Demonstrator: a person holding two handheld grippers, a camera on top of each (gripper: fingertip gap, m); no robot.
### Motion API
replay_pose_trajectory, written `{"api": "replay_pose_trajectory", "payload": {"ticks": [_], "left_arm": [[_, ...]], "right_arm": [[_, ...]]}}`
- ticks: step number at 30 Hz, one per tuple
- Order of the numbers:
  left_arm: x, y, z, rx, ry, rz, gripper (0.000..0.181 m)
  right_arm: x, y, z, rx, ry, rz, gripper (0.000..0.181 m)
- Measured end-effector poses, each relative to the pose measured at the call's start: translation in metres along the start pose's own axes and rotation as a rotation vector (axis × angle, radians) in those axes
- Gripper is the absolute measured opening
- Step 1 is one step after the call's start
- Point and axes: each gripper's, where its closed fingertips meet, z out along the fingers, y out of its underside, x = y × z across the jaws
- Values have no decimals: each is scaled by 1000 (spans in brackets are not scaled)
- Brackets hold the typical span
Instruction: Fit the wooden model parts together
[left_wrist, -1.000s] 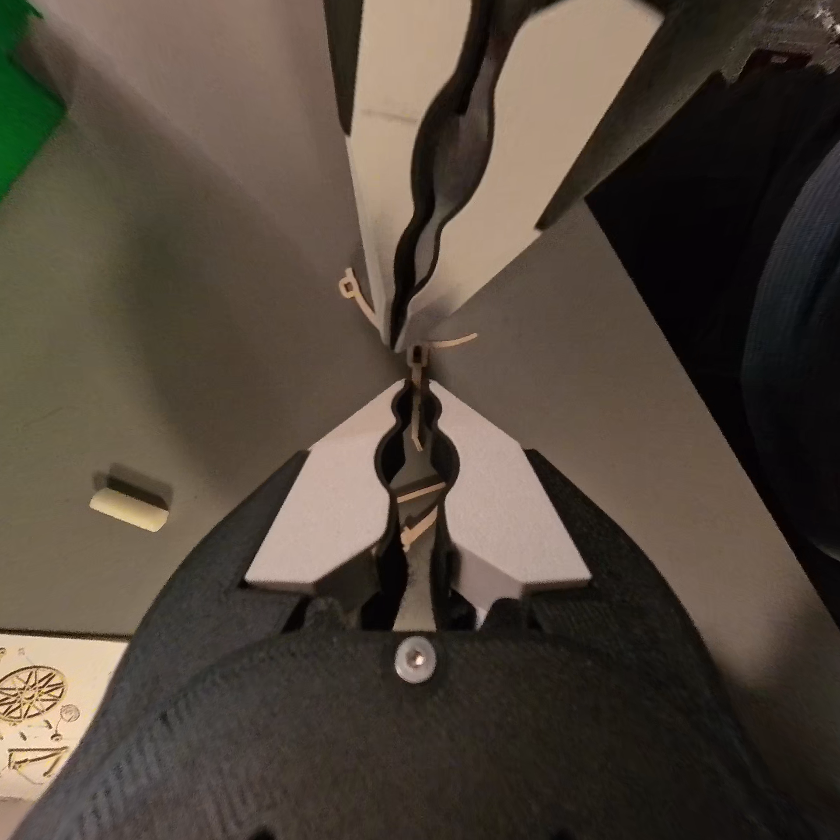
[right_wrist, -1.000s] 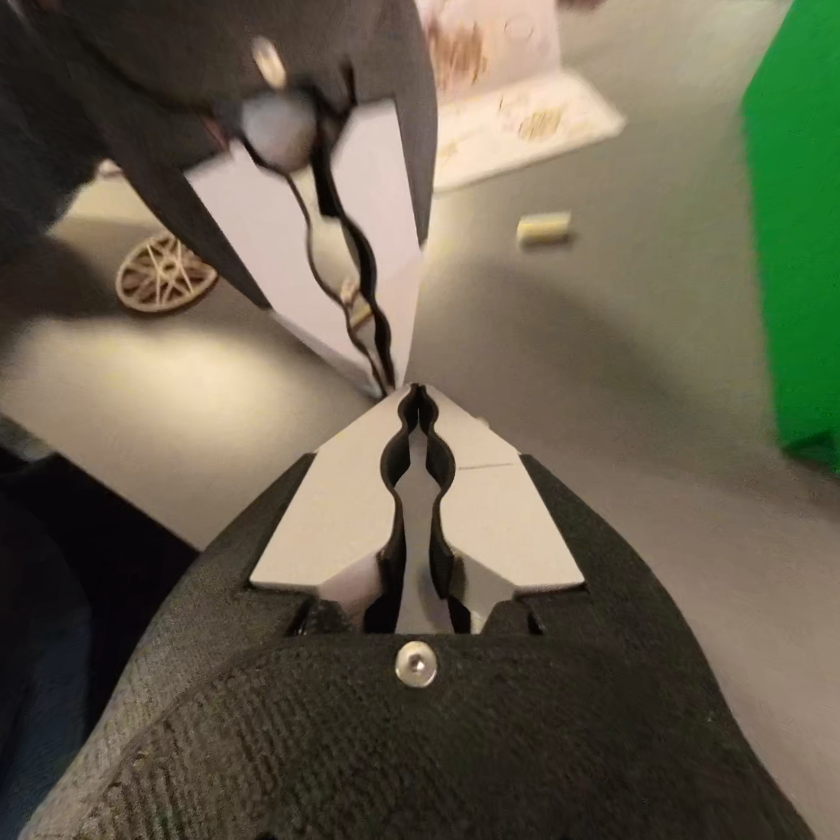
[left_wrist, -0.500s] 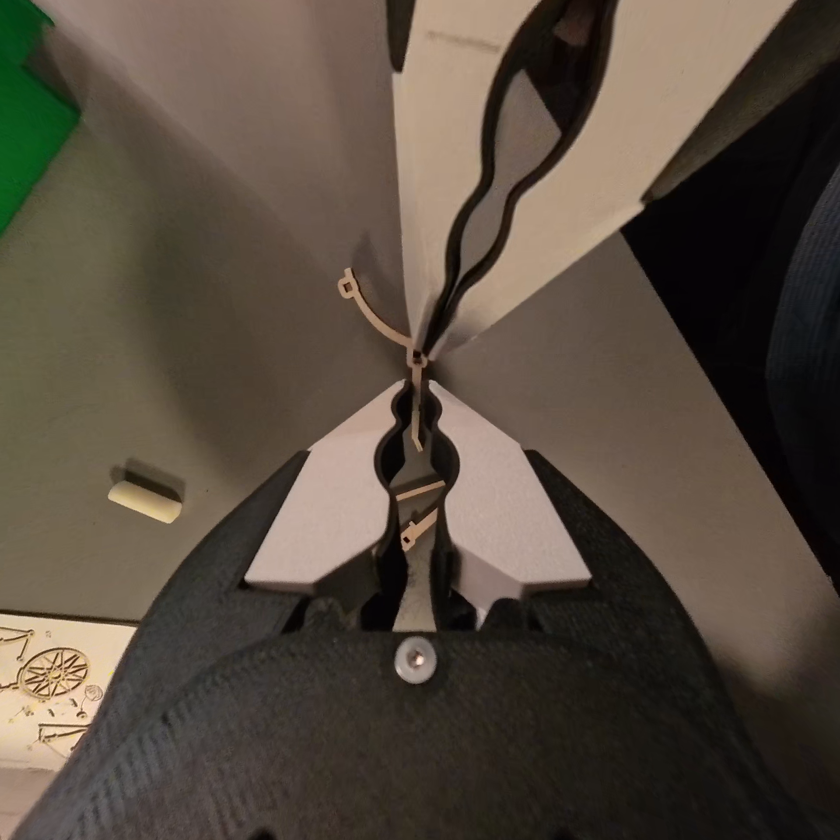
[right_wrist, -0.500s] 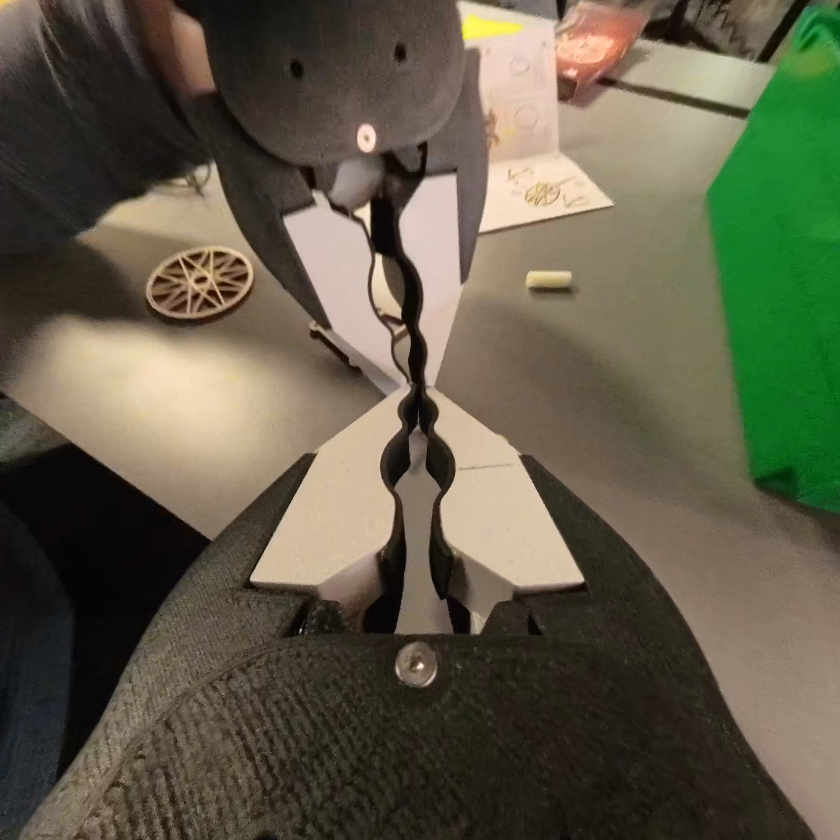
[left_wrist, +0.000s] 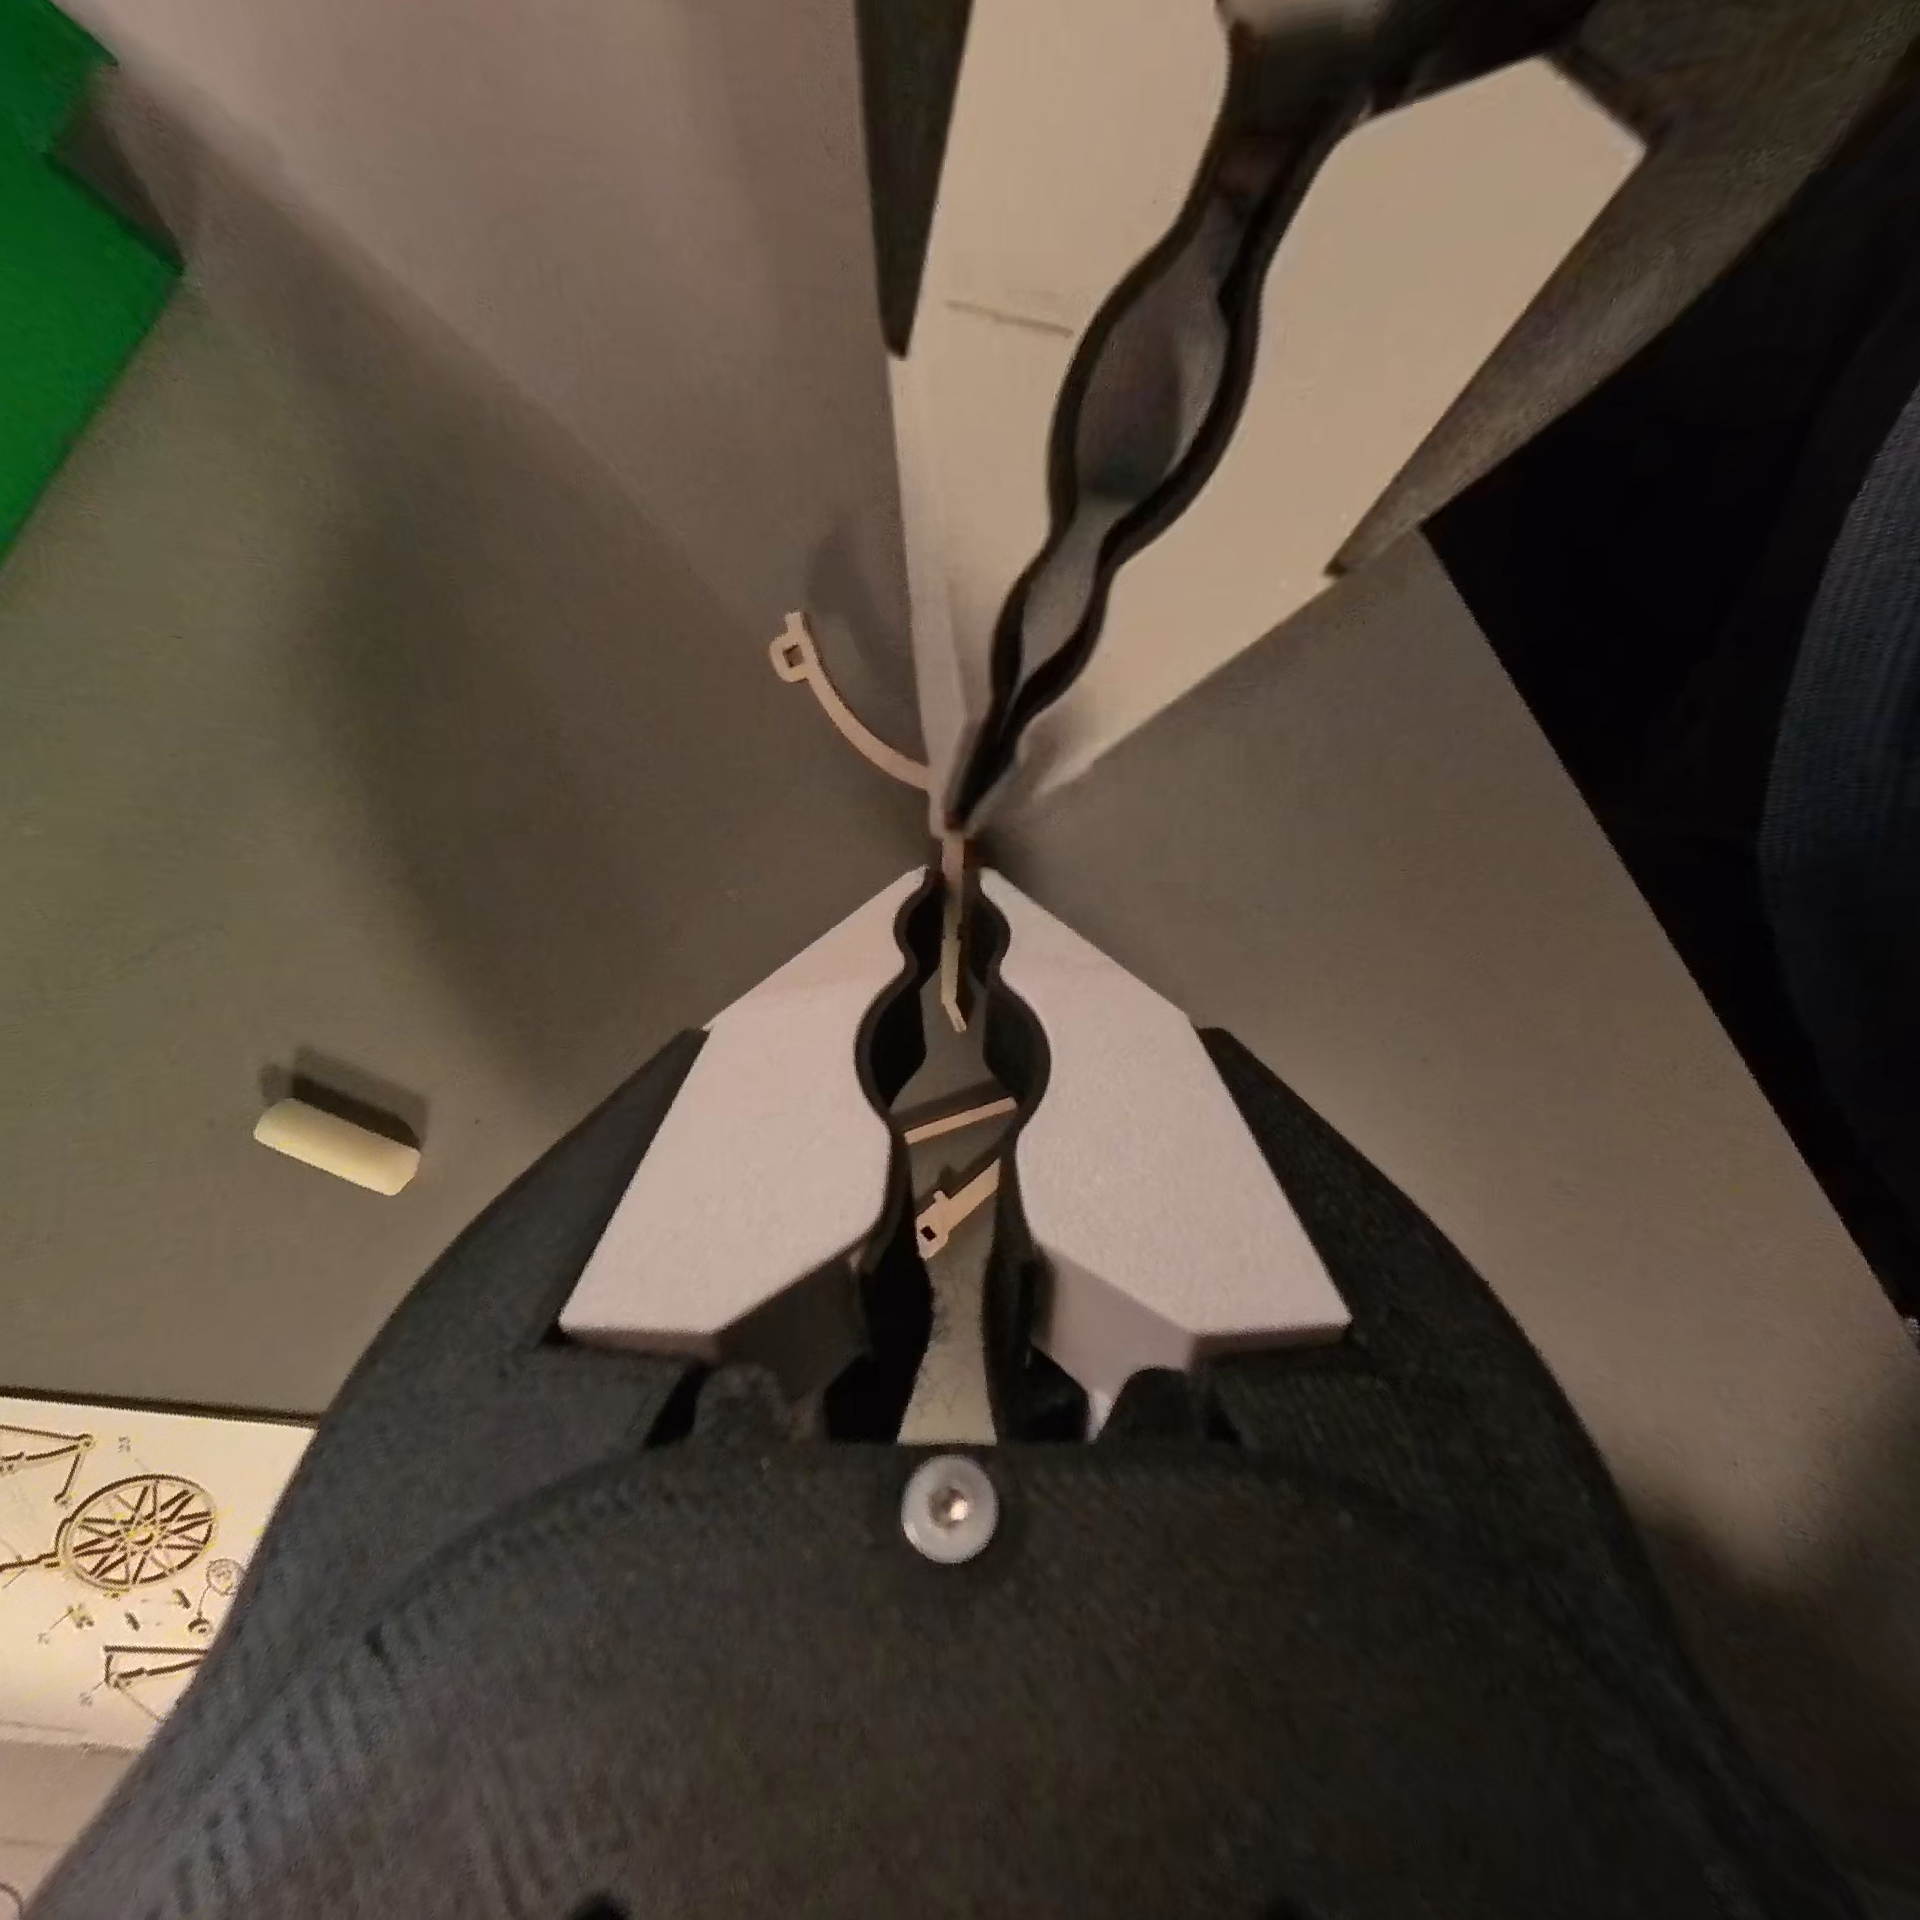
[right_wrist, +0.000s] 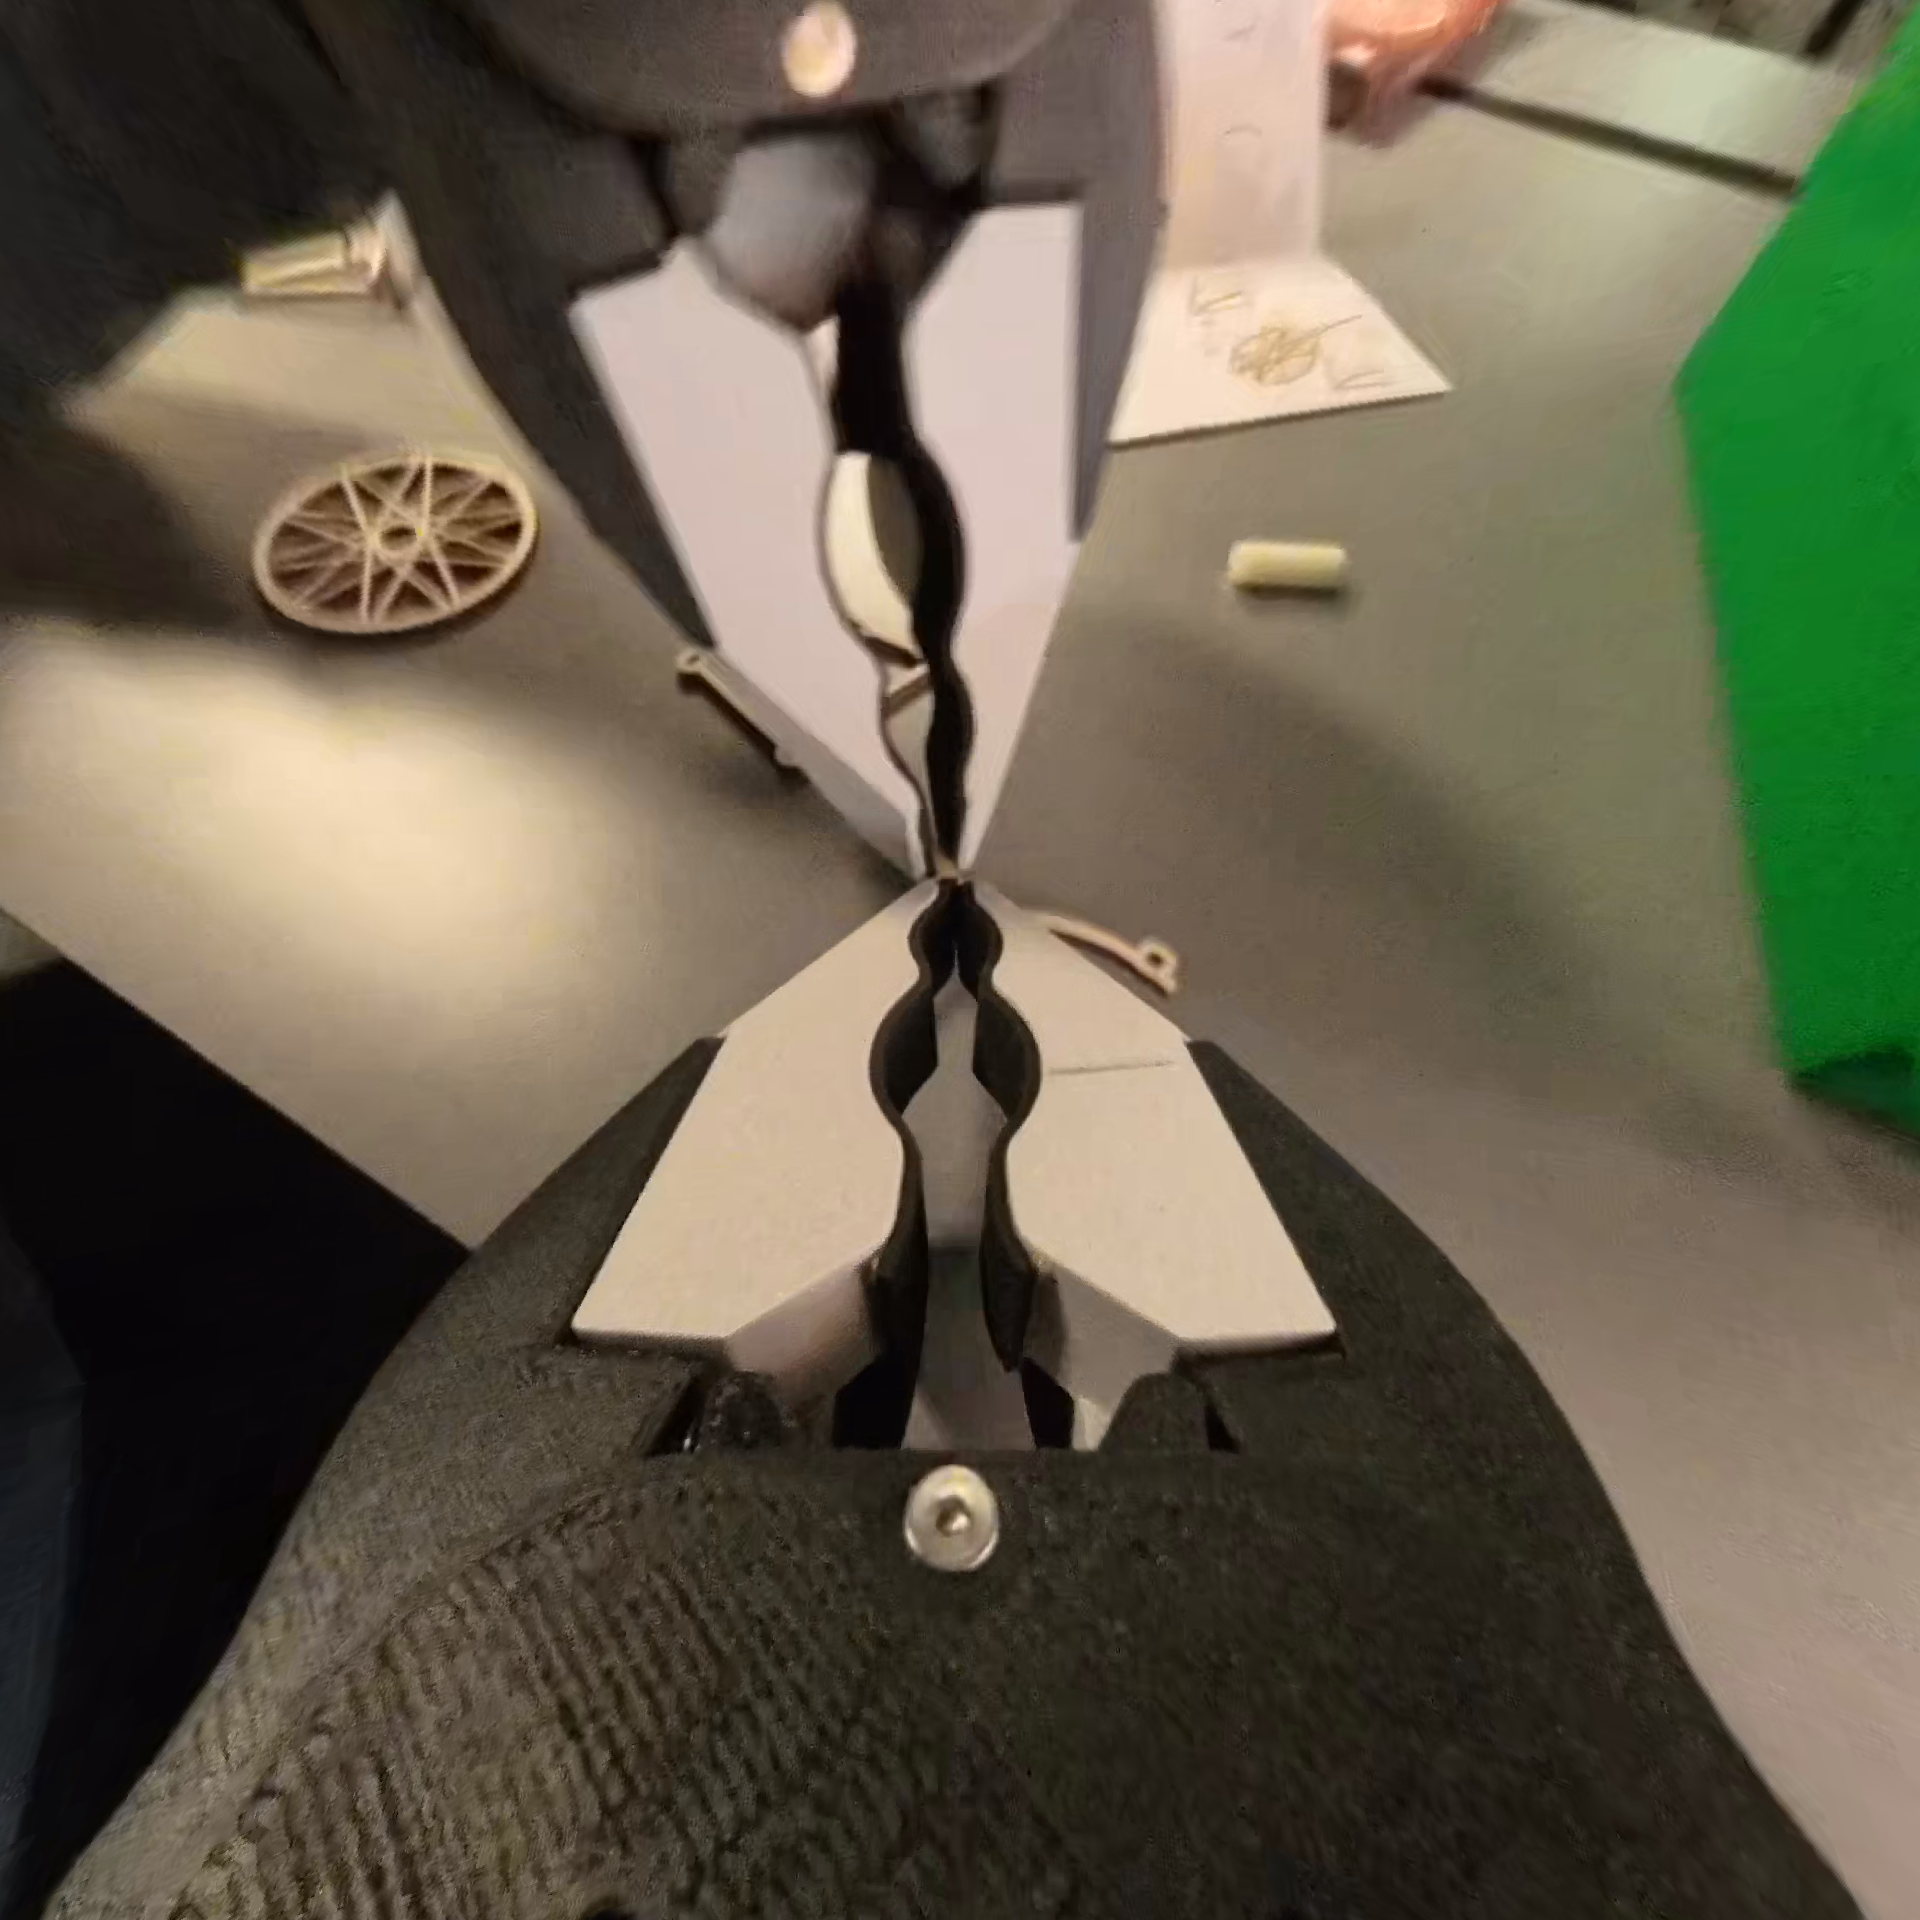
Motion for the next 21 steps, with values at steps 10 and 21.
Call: {"api": "replay_pose_trajectory", "payload": {"ticks": [10, 21], "left_arm": [[-1, 1, 0, -9, -11, 12, 3], [2, 1, 0, -8, 1, 14, 3]], "right_arm": [[-8, -16, -16, 86, -9, -38, 0], [17, -1, 2, -81, -28, 49, 0]]}}
